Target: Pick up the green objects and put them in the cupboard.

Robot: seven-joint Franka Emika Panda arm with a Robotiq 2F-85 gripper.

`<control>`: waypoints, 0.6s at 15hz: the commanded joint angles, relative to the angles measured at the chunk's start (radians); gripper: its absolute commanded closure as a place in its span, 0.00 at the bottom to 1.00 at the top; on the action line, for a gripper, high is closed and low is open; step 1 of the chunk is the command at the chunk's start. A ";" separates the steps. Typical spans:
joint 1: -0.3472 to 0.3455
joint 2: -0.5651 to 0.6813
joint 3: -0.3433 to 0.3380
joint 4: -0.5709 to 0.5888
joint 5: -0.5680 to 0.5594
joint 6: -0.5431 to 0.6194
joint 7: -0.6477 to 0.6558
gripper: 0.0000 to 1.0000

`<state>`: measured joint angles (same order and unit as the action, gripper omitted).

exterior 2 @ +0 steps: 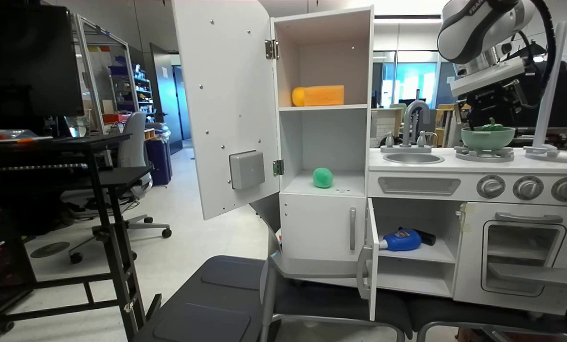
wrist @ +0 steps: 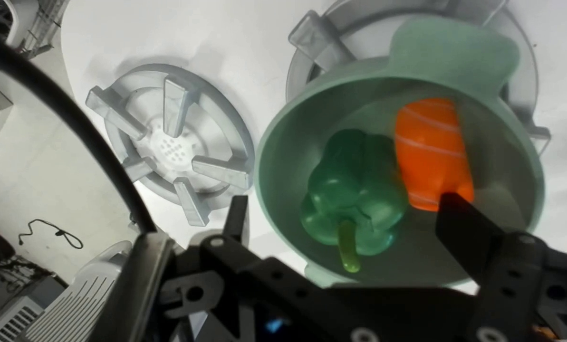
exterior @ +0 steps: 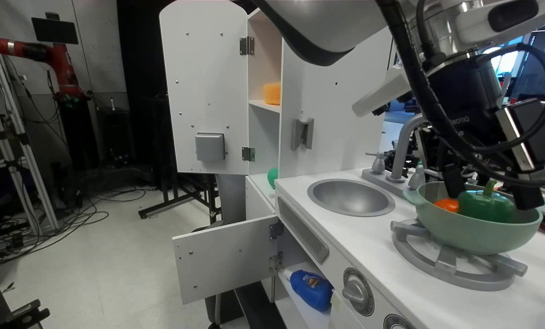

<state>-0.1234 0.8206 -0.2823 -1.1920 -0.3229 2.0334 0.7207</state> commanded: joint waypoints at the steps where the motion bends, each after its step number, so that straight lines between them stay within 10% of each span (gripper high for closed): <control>1: -0.002 0.029 -0.007 0.049 0.030 -0.023 -0.012 0.00; 9: -0.003 0.033 -0.006 0.046 0.031 -0.015 -0.010 0.00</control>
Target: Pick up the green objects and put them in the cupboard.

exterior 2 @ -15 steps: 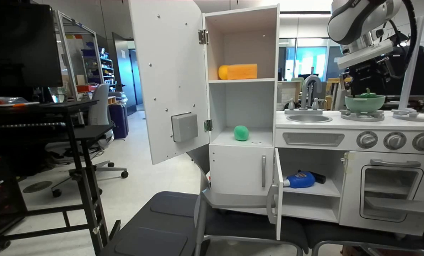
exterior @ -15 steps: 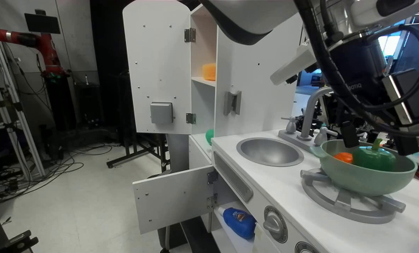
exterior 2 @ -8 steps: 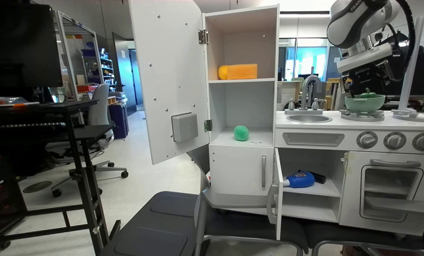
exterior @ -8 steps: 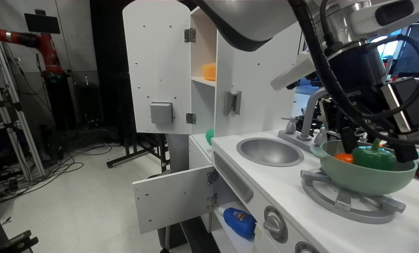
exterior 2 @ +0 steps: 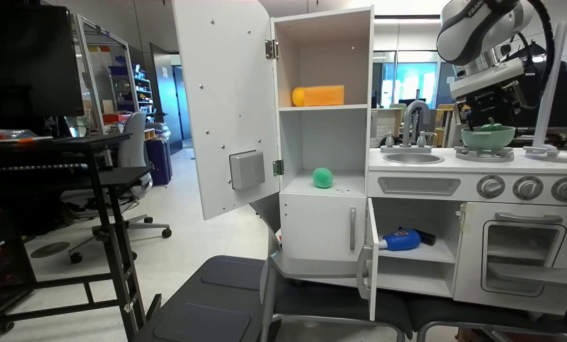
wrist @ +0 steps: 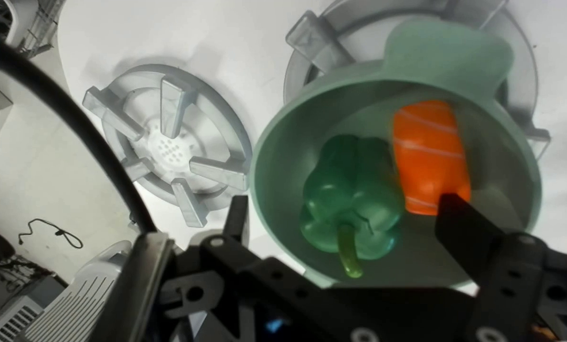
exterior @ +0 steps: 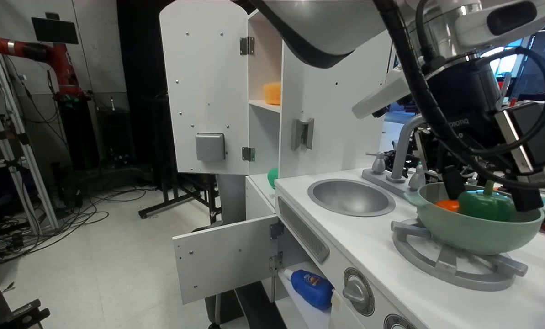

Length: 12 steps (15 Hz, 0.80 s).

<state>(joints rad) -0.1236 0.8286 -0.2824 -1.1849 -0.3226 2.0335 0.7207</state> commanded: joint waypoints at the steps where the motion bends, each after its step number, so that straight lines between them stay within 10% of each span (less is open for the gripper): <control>1: 0.000 0.025 -0.006 0.041 0.031 -0.018 -0.009 0.00; 4: 0.000 0.029 -0.006 0.039 0.030 -0.016 -0.008 0.00; 5: -0.003 0.031 -0.007 0.033 0.030 -0.006 -0.007 0.25; 12: 0.004 0.037 -0.007 0.041 0.028 -0.011 -0.004 0.70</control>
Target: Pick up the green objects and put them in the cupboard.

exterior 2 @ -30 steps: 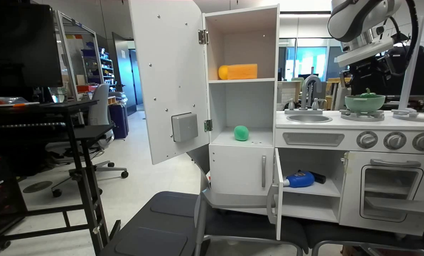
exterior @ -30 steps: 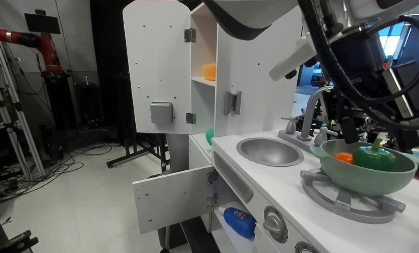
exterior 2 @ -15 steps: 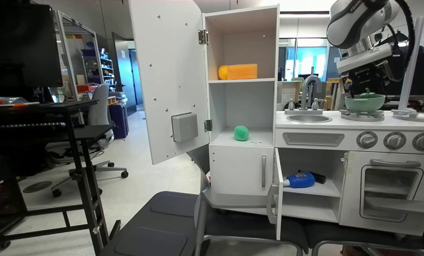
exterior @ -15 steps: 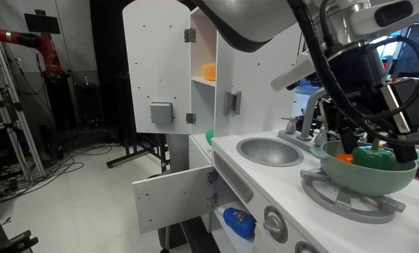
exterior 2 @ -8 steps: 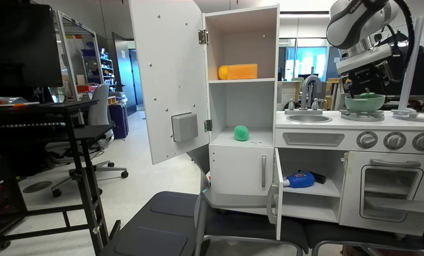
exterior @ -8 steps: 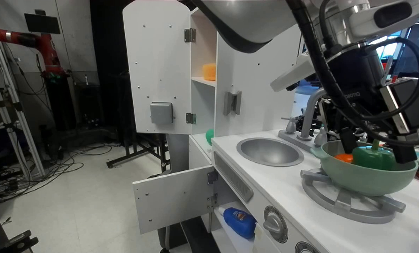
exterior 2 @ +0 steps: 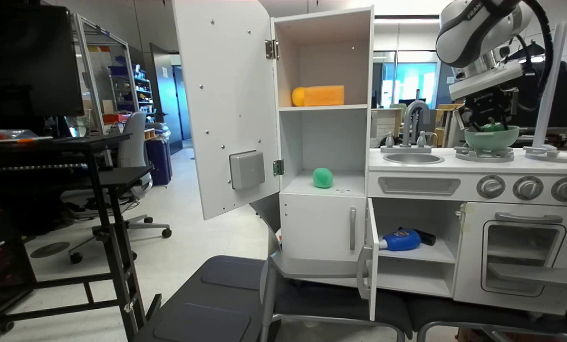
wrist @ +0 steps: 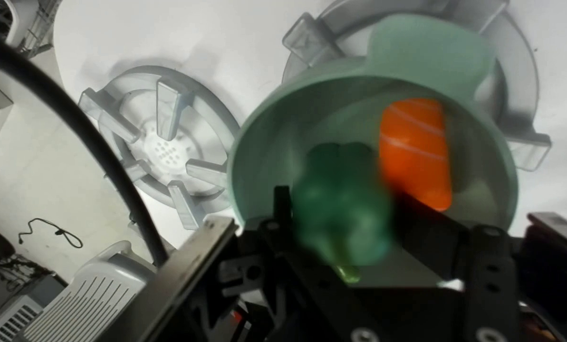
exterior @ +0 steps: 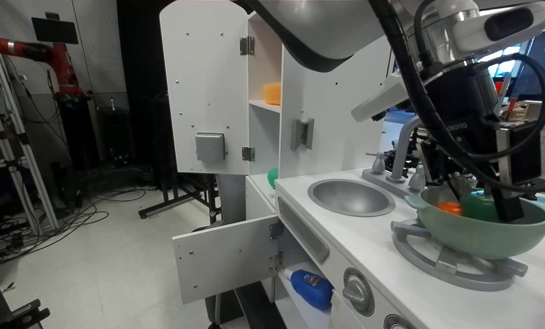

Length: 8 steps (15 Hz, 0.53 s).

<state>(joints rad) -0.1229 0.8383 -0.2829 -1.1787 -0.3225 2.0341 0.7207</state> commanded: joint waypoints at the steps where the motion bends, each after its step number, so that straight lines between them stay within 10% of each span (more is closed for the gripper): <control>1: 0.002 0.026 -0.004 0.036 0.030 -0.009 -0.007 0.71; 8: 0.029 -0.009 0.020 0.092 0.040 -0.028 -0.044 0.75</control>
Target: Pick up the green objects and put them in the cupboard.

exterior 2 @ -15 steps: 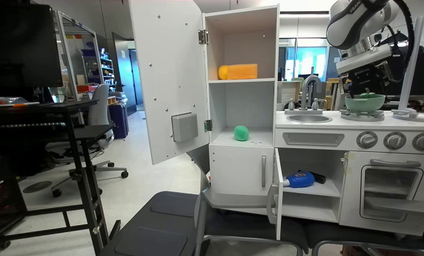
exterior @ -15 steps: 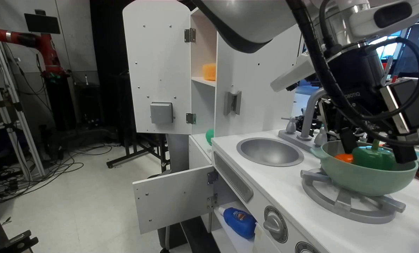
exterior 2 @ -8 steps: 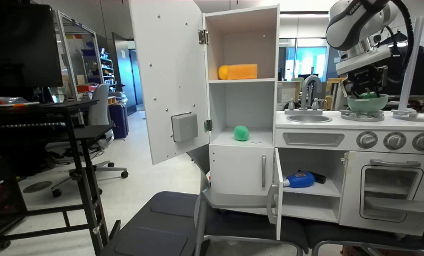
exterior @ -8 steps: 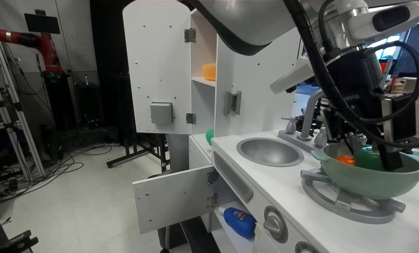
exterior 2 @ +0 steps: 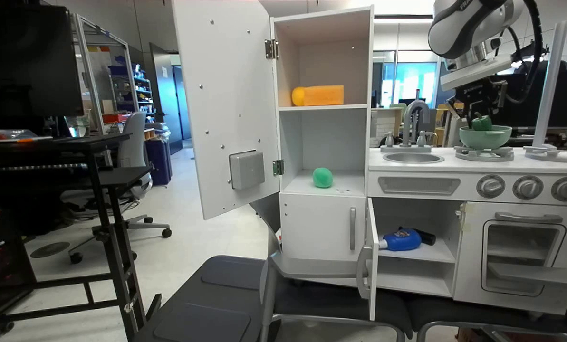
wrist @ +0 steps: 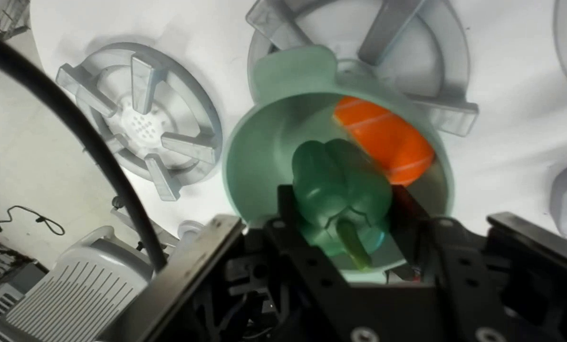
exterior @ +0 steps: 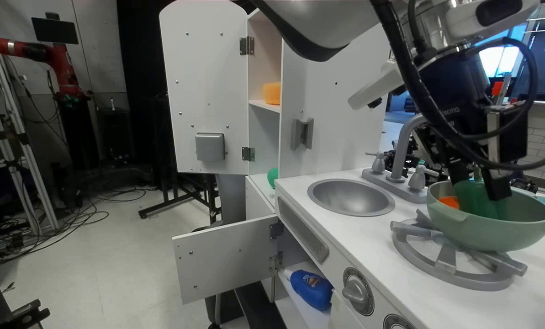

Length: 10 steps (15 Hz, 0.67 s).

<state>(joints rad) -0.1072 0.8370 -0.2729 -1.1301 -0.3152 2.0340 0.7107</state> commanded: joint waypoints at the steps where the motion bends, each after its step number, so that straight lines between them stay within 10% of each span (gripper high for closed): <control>1: 0.023 -0.014 0.017 0.053 0.036 -0.034 -0.046 0.75; 10: 0.085 -0.162 0.161 -0.038 0.153 0.003 -0.343 0.75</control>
<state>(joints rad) -0.0408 0.7661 -0.1547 -1.0889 -0.2096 2.0348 0.4738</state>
